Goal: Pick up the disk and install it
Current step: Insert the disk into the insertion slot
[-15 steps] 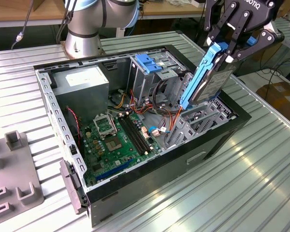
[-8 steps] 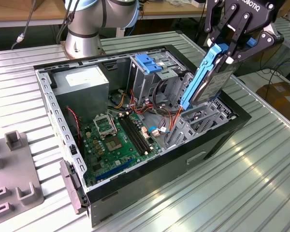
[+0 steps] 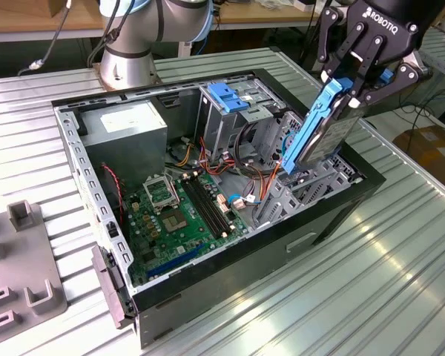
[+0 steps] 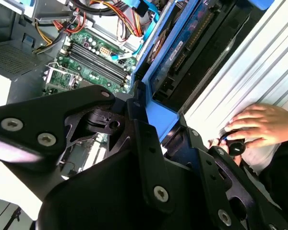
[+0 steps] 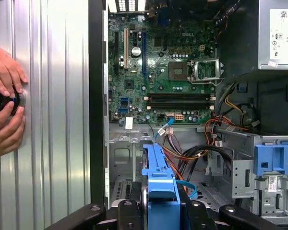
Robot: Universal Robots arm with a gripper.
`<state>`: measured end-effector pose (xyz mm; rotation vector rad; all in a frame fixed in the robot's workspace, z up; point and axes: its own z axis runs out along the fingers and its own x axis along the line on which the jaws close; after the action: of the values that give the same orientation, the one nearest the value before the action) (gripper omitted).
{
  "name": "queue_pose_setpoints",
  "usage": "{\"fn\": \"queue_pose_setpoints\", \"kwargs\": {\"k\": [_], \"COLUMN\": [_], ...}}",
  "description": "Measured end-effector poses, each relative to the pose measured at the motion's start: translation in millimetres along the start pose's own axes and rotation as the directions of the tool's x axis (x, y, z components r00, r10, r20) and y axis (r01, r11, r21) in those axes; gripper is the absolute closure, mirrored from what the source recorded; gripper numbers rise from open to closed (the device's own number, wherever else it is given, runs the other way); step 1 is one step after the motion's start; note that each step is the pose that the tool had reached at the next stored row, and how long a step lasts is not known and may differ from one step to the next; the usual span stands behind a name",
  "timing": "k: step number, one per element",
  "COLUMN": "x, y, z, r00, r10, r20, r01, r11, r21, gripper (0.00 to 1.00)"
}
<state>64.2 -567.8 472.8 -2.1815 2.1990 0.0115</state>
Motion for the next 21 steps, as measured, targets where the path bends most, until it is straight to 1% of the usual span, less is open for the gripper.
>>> {"fn": "queue_pose_setpoints", "kwargs": {"k": [1, 3, 4, 6, 10, 11, 15, 17, 21], "x": [0.0, 0.0, 0.1, 0.3, 0.3, 0.2, -0.9, -0.9, -0.7], "y": [-0.4, -0.8, -0.9, -0.9, -0.7, -0.6, -0.6, -0.5, -0.4], "z": [0.4, 1.5, 2.8, 5.4, 11.8, 14.8, 17.4, 20.1, 25.1], "r00": [1.0000, 0.9999, 0.9997, 0.9997, 0.9997, 0.9997, 0.9997, 0.9996, 0.9996], "r10": [0.001, 0.004, 0.006, 0.006, 0.006, 0.006, 0.006, 0.006, 0.006], "r20": [-0.0046, -0.0164, -0.0233, -0.0253, -0.0256, -0.0254, -0.0254, -0.0276, -0.0277], "r01": [-0.001, -0.004, -0.006, -0.006, -0.006, -0.006, -0.006, -0.006, -0.006], "r11": [1.0000, 1.0000, 1.0000, 1.0000, 1.0000, 1.0000, 1.0000, 1.0000, 1.0000], "r21": [0.0001, 0.0003, 0.0005, 0.0005, 0.0005, 0.0005, 0.0005, 0.0005, 0.0006], "gripper": [0.63, 0.63, 0.63, 0.63, 0.63, 0.63, 0.63, 0.63, 0.63]}}
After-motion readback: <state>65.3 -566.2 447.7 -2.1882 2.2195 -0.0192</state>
